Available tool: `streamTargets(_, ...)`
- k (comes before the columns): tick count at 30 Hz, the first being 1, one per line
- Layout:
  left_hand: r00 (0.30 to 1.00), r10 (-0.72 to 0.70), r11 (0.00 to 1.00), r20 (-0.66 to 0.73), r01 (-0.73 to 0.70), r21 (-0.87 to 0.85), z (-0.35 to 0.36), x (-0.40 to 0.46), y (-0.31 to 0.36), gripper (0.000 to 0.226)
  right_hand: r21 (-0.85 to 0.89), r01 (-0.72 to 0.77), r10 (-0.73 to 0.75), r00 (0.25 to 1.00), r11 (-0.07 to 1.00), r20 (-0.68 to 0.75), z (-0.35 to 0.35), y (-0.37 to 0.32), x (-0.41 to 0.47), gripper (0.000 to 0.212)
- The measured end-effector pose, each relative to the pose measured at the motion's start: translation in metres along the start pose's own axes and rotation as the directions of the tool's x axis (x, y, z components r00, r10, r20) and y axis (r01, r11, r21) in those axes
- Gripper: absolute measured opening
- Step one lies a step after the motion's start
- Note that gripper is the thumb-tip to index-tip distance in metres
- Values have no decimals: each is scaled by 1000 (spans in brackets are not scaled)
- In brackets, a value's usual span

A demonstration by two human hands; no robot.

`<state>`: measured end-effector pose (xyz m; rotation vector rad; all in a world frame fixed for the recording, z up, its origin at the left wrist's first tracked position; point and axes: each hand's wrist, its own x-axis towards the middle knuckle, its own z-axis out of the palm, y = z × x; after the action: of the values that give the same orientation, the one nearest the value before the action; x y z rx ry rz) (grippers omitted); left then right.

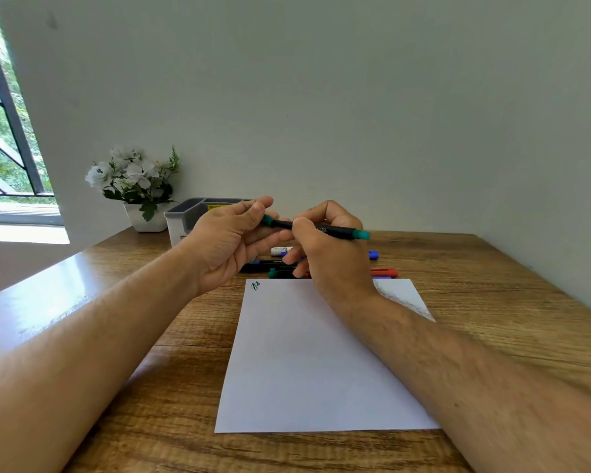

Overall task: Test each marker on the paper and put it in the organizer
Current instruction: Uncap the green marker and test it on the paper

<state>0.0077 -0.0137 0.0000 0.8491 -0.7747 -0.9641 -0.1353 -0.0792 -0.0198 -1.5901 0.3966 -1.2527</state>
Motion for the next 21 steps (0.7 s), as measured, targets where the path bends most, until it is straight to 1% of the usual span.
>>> streamTargets(3,999,6,999,-44,-3,52,-4,2,2,32,-39,26,-26,999,999,-20,1,-2,0,3)
streamTargets(6,998,13,1000,-57,-13,15,-7,4,4,39,-42,37,-37,999,998,2,2,-3,-1,7)
streamTargets(7,999,14,1000,-48,-14,2,-8,4,4,38,-40,46,-46,999,998,14,2,-4,-2,9)
streamTargets(11,1000,8,1000,10,-8,14,-7,5,2,22,-30,78,-76,996,997,51,2,-5,-2,13)
streamTargets(13,1000,25,1000,15,-25,11,-7,5,1,26,9,64,-64,995,998,75,1,-5,-2,8)
streamTargets(14,999,42,999,5,-42,2,-7,5,1,31,33,55,-58,994,998,89,0,-5,-3,7)
streamTargets(16,996,82,996,-45,-83,-27,-7,5,3,39,64,36,-43,993,997,111,0,-5,-4,19)
streamTargets(18,988,116,991,-103,-122,-49,-9,6,5,33,53,9,-16,992,999,126,0,-6,-4,23)
streamTargets(21,980,140,988,-145,-148,-49,-11,9,4,23,-31,-19,22,993,999,112,2,-5,-3,25)
